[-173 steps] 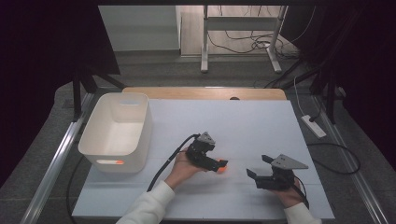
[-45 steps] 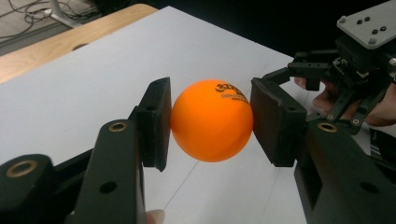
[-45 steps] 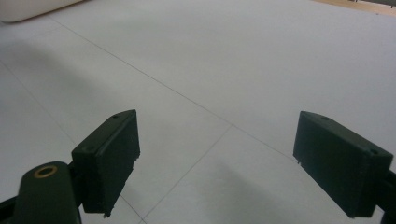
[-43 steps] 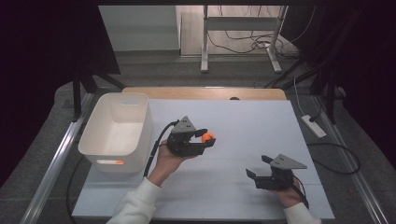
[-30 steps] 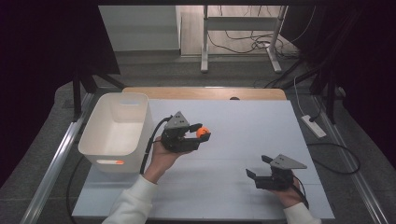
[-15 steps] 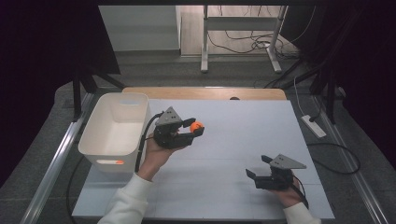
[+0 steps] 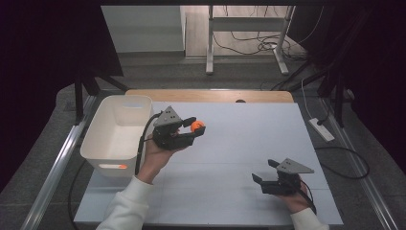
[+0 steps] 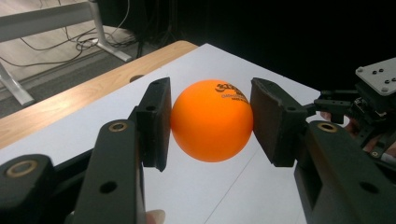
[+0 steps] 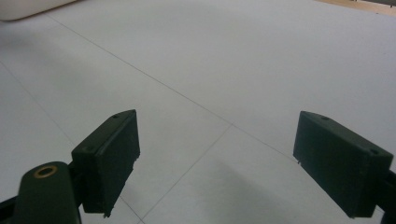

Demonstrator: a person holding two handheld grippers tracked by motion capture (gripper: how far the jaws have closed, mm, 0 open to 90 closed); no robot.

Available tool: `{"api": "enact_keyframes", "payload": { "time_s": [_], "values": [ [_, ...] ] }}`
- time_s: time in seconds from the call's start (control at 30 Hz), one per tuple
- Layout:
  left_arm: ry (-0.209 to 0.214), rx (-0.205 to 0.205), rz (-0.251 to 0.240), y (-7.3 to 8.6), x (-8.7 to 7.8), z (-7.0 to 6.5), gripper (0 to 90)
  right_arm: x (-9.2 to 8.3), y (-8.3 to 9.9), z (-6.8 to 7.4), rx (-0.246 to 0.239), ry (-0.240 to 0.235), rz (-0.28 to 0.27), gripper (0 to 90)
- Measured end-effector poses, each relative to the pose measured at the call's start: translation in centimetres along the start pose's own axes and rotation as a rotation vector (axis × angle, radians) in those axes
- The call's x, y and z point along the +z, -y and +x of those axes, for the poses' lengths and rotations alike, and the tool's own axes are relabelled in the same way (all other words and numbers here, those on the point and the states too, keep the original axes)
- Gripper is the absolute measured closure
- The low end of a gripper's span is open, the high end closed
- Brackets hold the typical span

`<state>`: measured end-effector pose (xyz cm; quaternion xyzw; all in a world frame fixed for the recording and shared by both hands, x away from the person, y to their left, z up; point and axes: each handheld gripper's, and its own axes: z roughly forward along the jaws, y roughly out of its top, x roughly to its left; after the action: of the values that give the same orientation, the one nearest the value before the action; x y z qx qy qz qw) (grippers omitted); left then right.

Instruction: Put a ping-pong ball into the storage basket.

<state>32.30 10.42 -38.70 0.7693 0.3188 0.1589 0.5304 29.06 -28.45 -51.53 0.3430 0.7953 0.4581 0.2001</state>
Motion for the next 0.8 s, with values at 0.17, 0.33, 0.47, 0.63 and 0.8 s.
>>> {"api": "enact_keyframes", "payload": {
  "time_s": [0.17, 0.33, 0.47, 0.63, 0.8],
  "values": [
    [-0.014, 0.003, -0.002, -0.1, -0.3, 0.2, 50.7, 0.0, 0.0, 0.0, 0.0, 0.0, 0.001, 14.4],
    [-0.029, 0.009, 0.001, -0.1, -0.3, 0.3, 50.7, 0.0, 0.0, 0.0, -0.001, 0.002, 0.003, 14.4],
    [-0.042, 0.004, -0.006, -0.2, -0.6, 0.7, 50.6, 0.0, 0.0, 0.0, -0.002, 0.002, 0.004, 14.4],
    [-0.073, -0.002, -0.015, -0.3, -1.2, 1.3, 50.7, 0.0, 0.0, 0.0, -0.002, 0.001, 0.004, 14.4],
    [-0.094, -0.006, -0.013, -0.4, -1.6, 1.9, 50.7, 0.1, 0.0, 0.0, -0.002, 0.002, 0.004, 14.3]
  ]
}}
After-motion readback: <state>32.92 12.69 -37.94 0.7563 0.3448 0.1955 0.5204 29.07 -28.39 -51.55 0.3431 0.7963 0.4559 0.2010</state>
